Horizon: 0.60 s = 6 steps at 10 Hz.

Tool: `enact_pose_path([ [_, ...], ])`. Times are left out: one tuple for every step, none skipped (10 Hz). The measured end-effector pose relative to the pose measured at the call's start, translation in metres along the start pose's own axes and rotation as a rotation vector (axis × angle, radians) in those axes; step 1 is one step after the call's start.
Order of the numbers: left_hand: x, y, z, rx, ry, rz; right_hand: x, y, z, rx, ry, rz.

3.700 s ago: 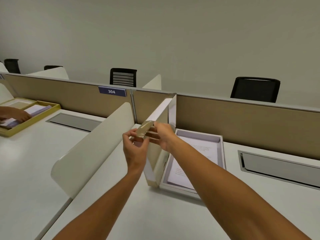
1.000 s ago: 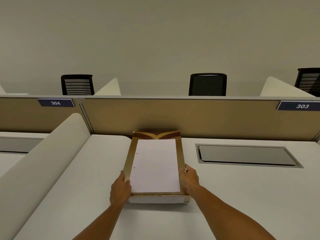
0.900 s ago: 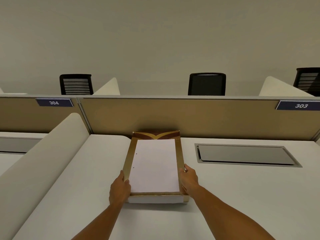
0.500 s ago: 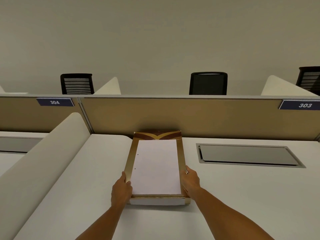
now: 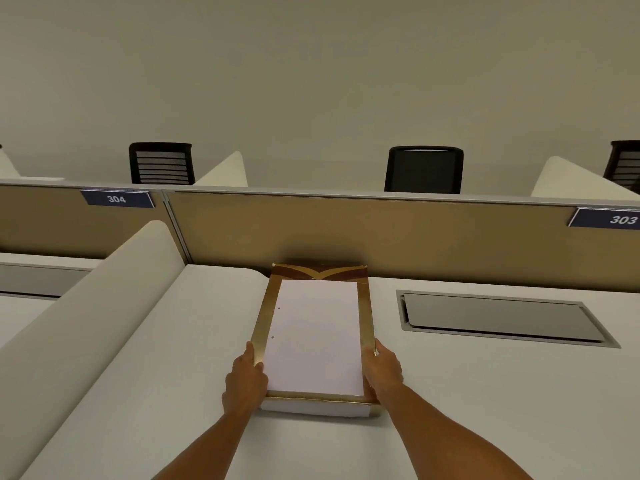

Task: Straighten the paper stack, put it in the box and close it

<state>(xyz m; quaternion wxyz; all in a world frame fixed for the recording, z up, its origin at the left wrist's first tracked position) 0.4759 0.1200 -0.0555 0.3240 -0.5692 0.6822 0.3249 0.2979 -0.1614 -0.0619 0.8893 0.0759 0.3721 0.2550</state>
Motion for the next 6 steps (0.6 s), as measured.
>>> enact_pose_path([
  [-0.002, 0.0, 0.001, 0.003, -0.044, -0.015, -0.005, 0.005, 0.005, -0.006, 0.022, 0.021],
  [0.0, -0.001, -0.005, 0.046, -0.093, 0.103, -0.008, 0.011, 0.012, -0.092, 0.133, 0.06],
  [-0.004, -0.003, -0.014, 0.097, -0.246, 0.169, -0.011, 0.017, 0.018, -0.199, 0.303, 0.119],
  [-0.03, 0.004, -0.04, 0.16, -0.234, 0.102, -0.025, 0.023, 0.026, -0.269, 0.398, 0.173],
  [-0.052, 0.025, -0.076, 0.217, -0.111, 0.027, -0.058, 0.038, 0.04, -0.352, 0.381, 0.148],
  [-0.057, 0.038, -0.107, 0.297, -0.134, 0.01, -0.079, 0.048, 0.051, -0.443, 0.352, 0.126],
])
Point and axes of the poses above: each hand's wrist, its own y-axis away from the middle knuckle, its own x-axis out of the palm, z = x × y, the point moved 9 cm from there along -y, towards the middle knuckle, and after that the axes turned 6 degrees about -z, right-handed, at the moved point
